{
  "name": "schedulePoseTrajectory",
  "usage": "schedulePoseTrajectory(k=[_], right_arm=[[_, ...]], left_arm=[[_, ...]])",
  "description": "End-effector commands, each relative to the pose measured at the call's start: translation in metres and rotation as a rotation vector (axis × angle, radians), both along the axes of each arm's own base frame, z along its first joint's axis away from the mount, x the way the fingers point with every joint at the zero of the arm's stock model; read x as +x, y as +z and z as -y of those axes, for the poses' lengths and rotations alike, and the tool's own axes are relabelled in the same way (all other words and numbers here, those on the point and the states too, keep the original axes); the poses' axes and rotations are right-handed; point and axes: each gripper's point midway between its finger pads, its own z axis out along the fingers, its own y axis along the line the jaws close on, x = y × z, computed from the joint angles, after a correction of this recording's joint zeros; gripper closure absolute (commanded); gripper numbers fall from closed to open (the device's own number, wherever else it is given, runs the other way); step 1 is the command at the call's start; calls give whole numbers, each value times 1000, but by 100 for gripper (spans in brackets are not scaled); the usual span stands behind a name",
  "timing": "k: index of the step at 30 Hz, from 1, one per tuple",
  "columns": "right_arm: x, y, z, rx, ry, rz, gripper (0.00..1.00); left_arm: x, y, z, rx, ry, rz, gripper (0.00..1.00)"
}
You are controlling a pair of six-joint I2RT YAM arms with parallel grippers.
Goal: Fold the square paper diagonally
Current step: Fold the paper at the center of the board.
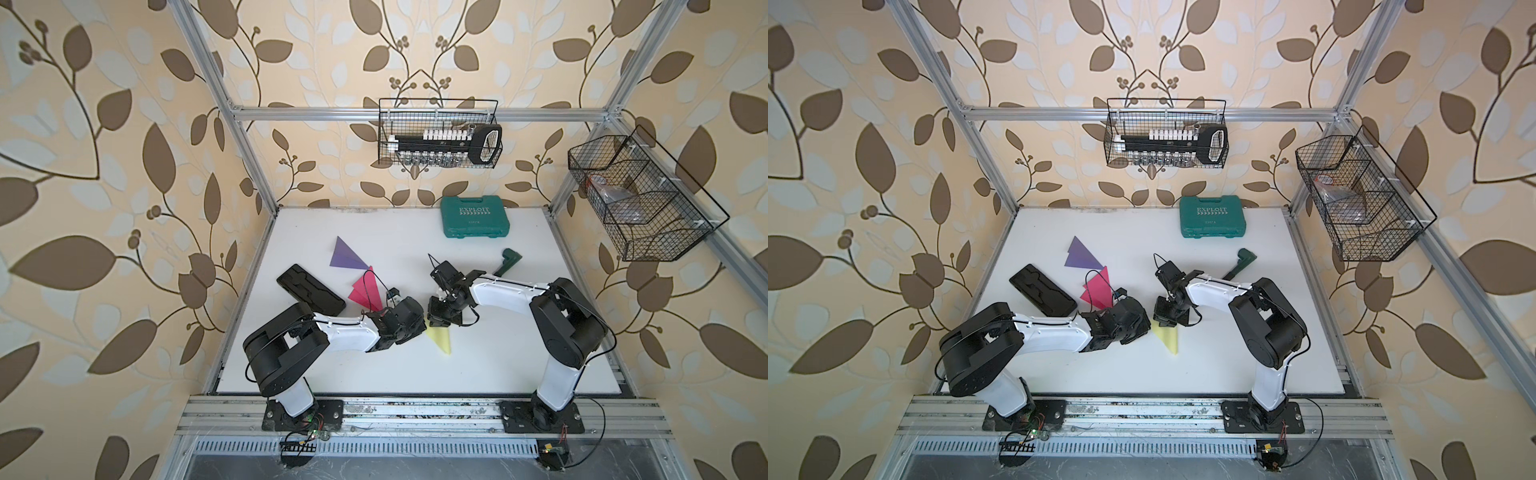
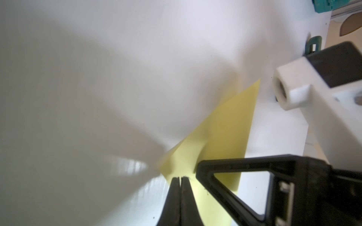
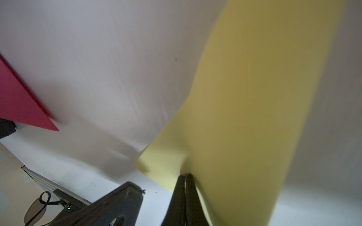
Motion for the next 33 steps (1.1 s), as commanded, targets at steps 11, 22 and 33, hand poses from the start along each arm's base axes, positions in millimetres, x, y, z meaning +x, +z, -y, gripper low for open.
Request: schedulePoseTrajectory(k=[11,22,33], right_arm=[[-14,-15,12,-53,-1,-53,100],[-6,5,4,-1,12,-7,93],[15,70,6,34,55,106,91]], left_arm=[[13,-5,20,-24,-43,-6,100],[0,-44,13,51,-79,-86,100],[-2,-56,5,128,-84,-111,100]])
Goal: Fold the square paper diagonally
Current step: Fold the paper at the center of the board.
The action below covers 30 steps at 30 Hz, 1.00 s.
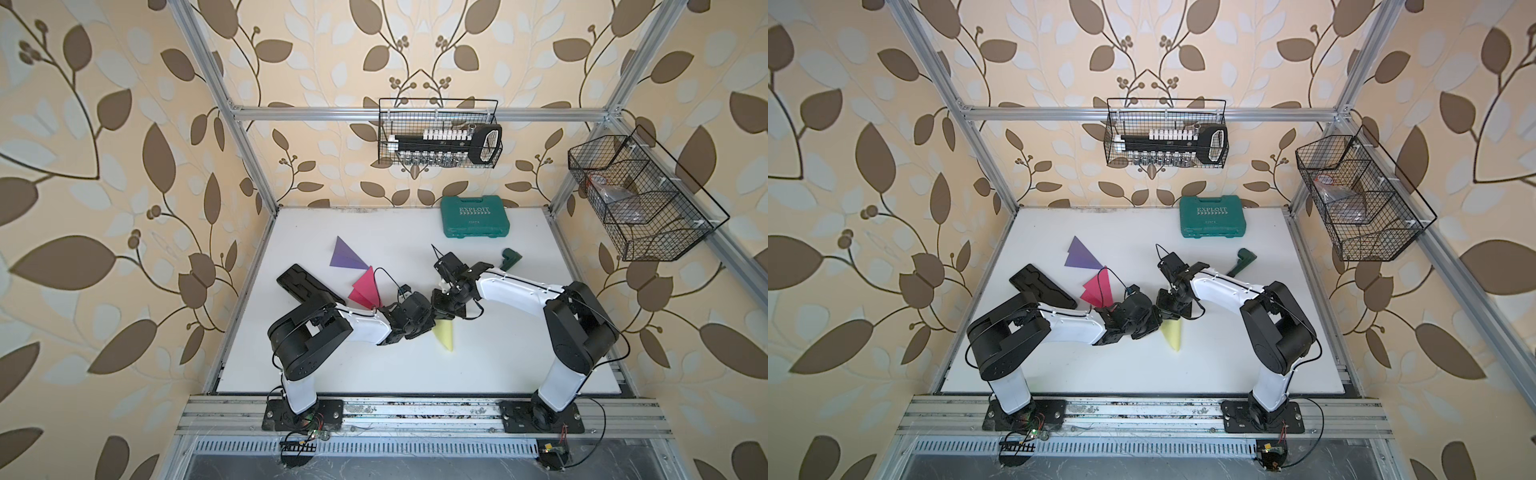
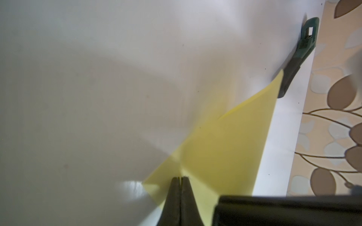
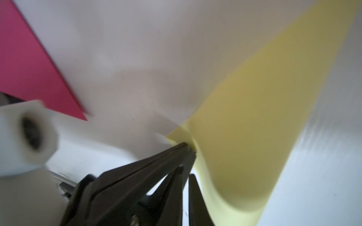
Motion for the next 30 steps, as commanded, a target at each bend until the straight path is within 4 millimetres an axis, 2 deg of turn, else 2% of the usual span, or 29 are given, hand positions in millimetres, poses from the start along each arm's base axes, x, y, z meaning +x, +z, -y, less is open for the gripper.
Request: schedulePoseTrajectory(k=[1,4,7,20,23,30], right_arm=[[-1,23,5,14,28,25,93],[-2,24,16,16,23,22,99],[-1,18,25,23,25,7,100],[1,-19,26,-3,92,-73,100],[-2,-30,32,-39,93,-93,100],[-7,-40,45,-83,85,-111,100]], left_arm=[[-15,-38,-28,165,-12,-87,100],[-14,-36,-26,168,-17,-85,100],[-12,-33,-26,169,-16,-77,100],[-8,-28,-22,170,-29,-72,100],[-7,-27,-22,168,-33,-72,100],[-6,-26,-24,171,-31,-72,100]])
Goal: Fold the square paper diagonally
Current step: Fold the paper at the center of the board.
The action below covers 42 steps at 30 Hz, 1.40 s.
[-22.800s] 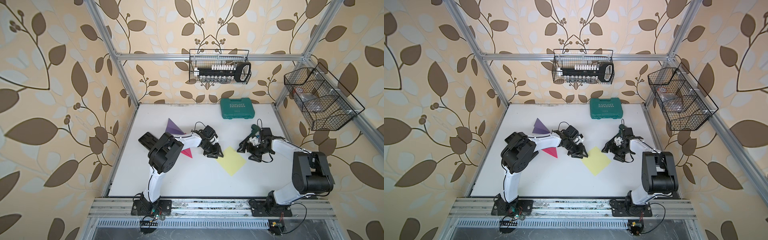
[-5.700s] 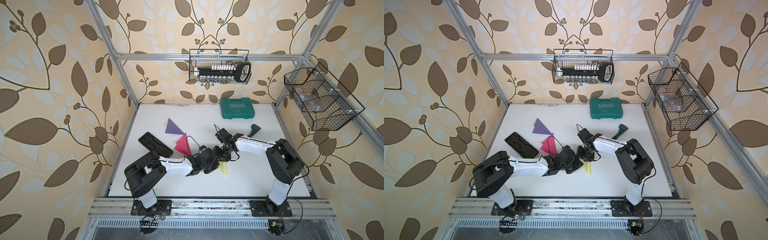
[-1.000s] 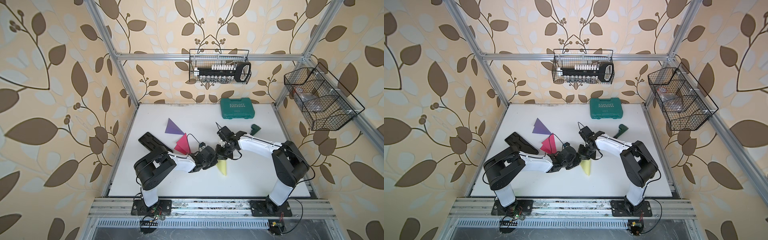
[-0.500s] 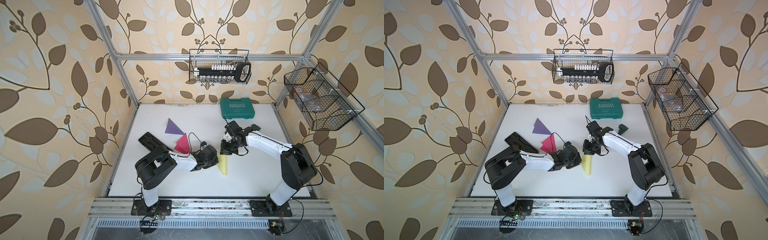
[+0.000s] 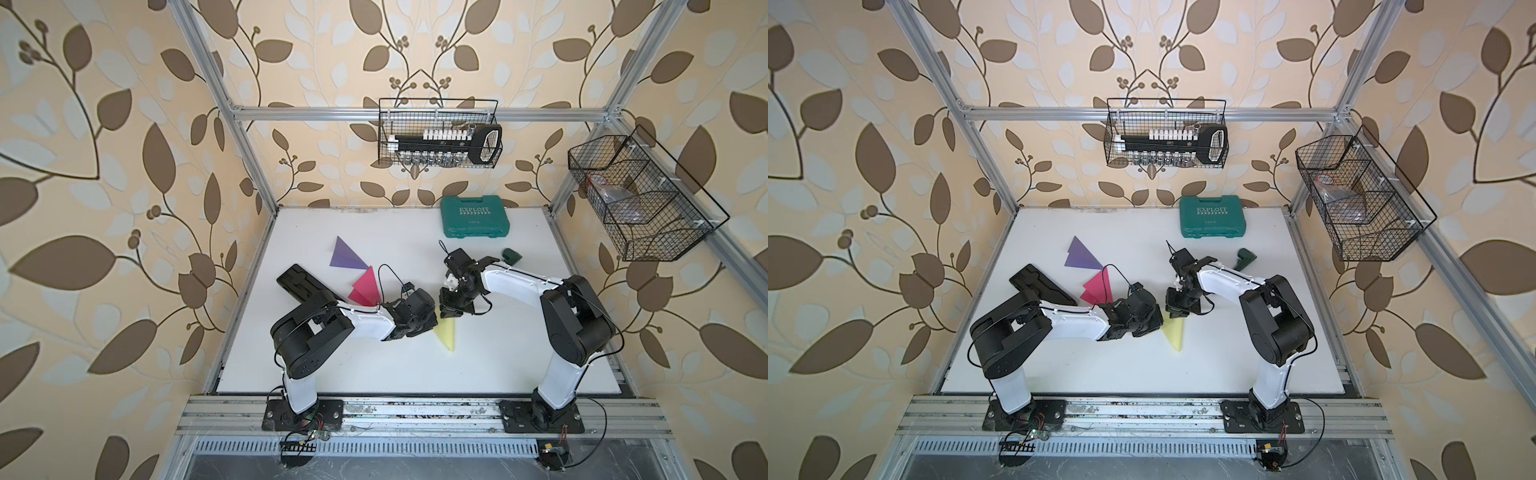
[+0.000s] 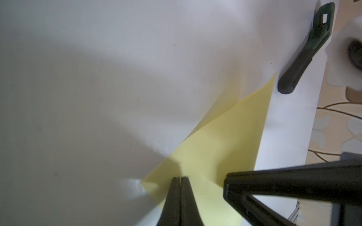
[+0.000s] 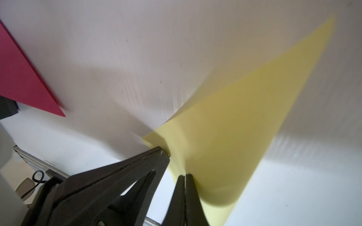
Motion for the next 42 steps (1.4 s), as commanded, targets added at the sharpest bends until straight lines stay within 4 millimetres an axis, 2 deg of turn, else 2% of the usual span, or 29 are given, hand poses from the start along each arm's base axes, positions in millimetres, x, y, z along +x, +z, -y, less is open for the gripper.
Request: schedulePoseTrajectory(k=[1,14,30,42], right_arm=[[-8,-14,15,-54,5,-31,100],[-11,-29,33,-87,-7,-52,100],[-15,-27,37,-96,-11,-48,100],[-19,-27,51,-97,-33,-53,100]], left_arm=[[-10,-27,-25,121,0,-66,100],[-9,-27,-23,119,-2,-67,100],[-9,-26,-26,129,-2,-65,100],[-9,-28,-29,139,0,-73,100]])
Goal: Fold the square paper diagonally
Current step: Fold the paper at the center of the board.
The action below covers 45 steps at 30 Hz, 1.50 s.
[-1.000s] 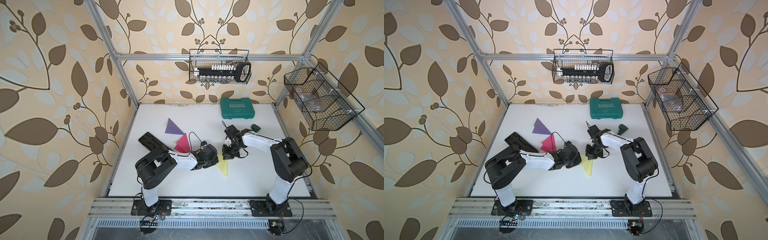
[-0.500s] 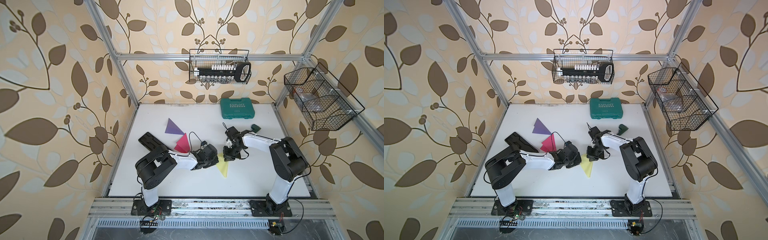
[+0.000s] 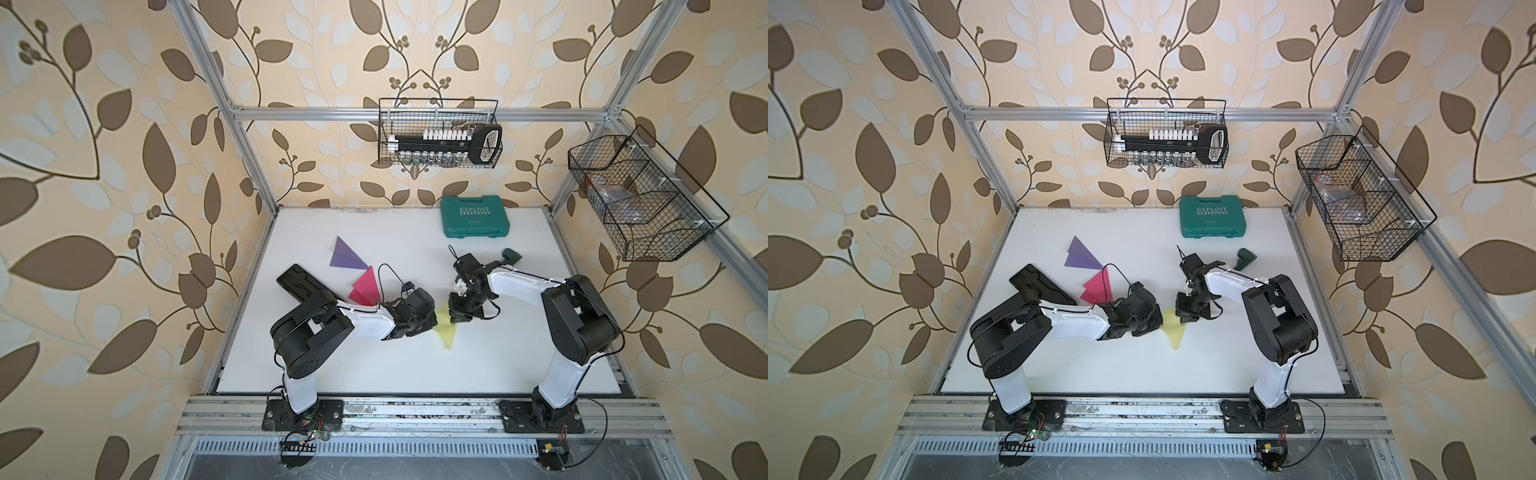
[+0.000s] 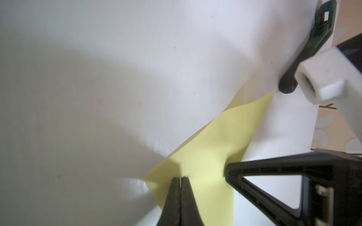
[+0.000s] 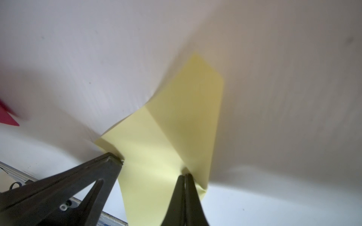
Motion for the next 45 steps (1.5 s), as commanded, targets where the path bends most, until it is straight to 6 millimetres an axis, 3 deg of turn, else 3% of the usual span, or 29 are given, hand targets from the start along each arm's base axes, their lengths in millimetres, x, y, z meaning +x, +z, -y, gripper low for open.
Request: schedulePoseTrajectory(k=[1,12,20,23,35,45], right_arm=[[-11,-6,17,-50,-3,-21,100],[-10,-2,23,-25,-13,-13,100],[5,51,6,93,-13,125,100],[5,59,1,115,-10,143,100],[-12,28,-19,109,24,53,100],[-26,0,-11,54,-23,-9,100]], left_arm=[[-11,-29,-27,130,6,-77,100],[-10,-27,-25,131,0,-76,100],[-8,-24,-19,122,-20,-72,100],[-7,-23,-17,119,-24,-70,100],[-7,-21,-13,110,-40,-70,100],[-7,-24,-13,113,-40,-75,100]])
